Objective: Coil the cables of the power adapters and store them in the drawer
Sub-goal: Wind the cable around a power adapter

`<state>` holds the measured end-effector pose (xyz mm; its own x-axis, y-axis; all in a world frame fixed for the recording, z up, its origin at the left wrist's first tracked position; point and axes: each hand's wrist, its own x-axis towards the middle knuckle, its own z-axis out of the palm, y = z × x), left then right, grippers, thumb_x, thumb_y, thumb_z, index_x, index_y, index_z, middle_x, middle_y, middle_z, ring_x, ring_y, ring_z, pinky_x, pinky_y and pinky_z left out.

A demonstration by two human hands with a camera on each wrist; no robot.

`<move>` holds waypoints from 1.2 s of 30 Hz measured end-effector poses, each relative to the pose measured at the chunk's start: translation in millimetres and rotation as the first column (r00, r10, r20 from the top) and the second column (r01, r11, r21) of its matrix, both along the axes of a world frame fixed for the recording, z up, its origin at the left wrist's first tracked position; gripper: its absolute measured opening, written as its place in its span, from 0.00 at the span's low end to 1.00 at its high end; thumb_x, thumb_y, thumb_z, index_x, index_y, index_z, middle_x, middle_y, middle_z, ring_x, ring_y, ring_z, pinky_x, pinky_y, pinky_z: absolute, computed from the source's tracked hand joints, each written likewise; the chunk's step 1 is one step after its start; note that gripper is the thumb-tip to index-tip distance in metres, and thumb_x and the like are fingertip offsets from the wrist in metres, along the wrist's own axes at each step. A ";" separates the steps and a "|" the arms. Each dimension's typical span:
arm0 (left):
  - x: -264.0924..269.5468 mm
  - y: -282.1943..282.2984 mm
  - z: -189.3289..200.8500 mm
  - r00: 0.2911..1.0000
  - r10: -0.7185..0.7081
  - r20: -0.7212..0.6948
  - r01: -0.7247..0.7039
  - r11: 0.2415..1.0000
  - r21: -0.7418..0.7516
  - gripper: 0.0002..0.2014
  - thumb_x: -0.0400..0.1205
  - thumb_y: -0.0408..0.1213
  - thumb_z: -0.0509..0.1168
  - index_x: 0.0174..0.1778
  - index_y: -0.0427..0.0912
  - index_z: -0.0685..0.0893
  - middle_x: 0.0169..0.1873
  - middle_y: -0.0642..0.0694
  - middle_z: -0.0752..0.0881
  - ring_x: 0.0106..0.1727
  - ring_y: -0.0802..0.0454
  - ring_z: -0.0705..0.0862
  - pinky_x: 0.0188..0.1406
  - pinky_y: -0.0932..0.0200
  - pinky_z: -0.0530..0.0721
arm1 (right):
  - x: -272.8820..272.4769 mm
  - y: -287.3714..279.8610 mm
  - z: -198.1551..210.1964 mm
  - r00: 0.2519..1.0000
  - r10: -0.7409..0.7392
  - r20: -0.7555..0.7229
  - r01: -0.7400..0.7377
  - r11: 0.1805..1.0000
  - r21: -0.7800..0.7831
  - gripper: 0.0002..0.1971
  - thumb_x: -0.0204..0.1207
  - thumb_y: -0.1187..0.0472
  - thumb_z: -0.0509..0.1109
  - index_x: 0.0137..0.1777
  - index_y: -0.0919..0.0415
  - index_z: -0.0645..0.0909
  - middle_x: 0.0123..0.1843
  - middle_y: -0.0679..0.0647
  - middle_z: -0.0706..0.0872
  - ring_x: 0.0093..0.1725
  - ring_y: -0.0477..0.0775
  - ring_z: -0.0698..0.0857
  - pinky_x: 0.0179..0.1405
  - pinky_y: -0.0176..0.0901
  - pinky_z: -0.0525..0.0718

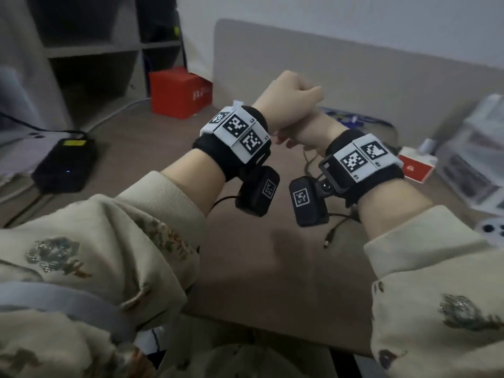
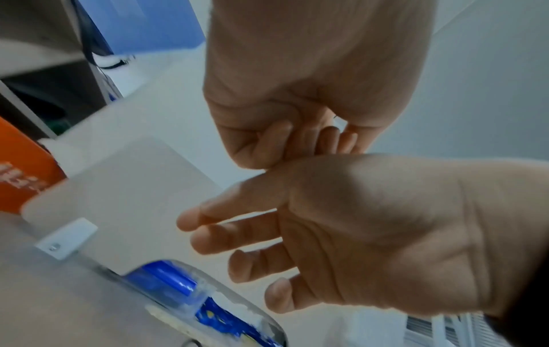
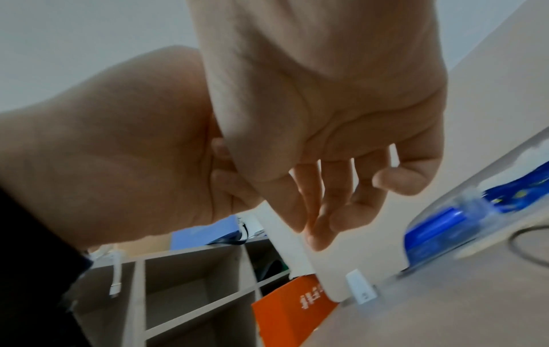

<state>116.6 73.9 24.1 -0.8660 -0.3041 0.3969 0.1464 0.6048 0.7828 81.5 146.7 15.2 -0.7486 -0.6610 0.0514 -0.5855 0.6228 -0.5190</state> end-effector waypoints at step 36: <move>-59.8 44.9 -26.3 0.921 -0.289 0.262 0.232 0.946 0.227 0.20 0.86 0.59 0.57 0.58 0.47 0.83 0.52 0.46 0.87 0.52 0.50 0.87 0.47 0.52 0.85 | -81.6 68.8 -26.7 0.854 -0.202 0.480 0.452 0.744 -0.492 0.11 0.80 0.56 0.69 0.60 0.58 0.79 0.54 0.56 0.87 0.48 0.52 0.88 0.37 0.44 0.89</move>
